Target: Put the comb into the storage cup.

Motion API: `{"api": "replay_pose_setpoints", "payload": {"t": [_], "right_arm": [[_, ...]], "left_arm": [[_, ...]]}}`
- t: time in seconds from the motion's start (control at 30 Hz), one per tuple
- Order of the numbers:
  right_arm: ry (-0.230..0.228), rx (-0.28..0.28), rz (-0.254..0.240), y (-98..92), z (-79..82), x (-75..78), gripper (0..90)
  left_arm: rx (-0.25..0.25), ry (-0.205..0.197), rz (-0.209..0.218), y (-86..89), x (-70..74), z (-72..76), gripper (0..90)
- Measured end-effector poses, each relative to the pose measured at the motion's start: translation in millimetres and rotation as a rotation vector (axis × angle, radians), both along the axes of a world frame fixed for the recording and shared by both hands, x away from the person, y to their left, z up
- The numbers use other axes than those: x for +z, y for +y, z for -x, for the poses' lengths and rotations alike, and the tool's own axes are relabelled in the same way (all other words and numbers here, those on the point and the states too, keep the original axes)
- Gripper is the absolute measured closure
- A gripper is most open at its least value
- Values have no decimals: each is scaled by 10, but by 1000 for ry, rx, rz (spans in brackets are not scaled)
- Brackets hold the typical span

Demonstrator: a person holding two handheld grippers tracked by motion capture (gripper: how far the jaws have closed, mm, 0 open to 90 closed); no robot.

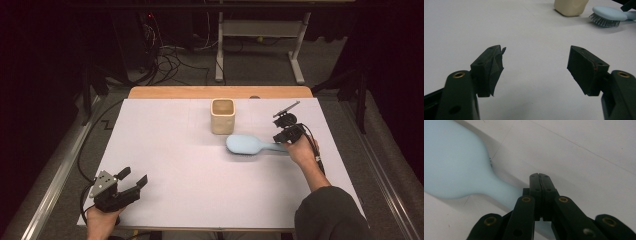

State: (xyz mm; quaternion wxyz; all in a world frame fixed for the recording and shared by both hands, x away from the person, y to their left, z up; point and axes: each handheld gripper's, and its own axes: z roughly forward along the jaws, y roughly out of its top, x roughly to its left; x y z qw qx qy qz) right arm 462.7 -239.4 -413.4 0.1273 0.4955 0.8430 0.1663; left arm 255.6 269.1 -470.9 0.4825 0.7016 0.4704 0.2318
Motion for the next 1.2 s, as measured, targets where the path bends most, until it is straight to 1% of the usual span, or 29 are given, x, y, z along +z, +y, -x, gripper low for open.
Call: {"api": "replay_pose_setpoints", "payload": {"t": [0.2,0.23,0.3,0.4,0.43,0.5,0.63,0.9,1.03,1.2], "right_arm": [[15,1,9,2,-4,-5,900],[20,1,22,7,-9,-11,900],[20,0,22,11,-9,-16,900],[26,6,28,20,-11,-29,900],[36,15,36,19,-10,-40,900],[44,16,37,21,2,-51,900],[50,29,42,12,18,-59,900],[61,54,32,-1,114,-84,900],[60,64,18,-8,169,-97,900],[60,74,14,-8,225,-115,900]], "left_arm": [[0,-1,0,-1,0,0,294],[0,0,0,-1,0,0,294],[0,-1,-1,-1,1,0,294],[1,0,2,1,0,1,293],[2,0,2,2,0,0,294],[1,-1,1,0,1,1,294],[2,-1,1,4,2,3,293],[0,1,-1,-3,0,0,293],[1,2,1,-2,-1,-1,293],[1,2,1,-4,-1,0,294]]}}
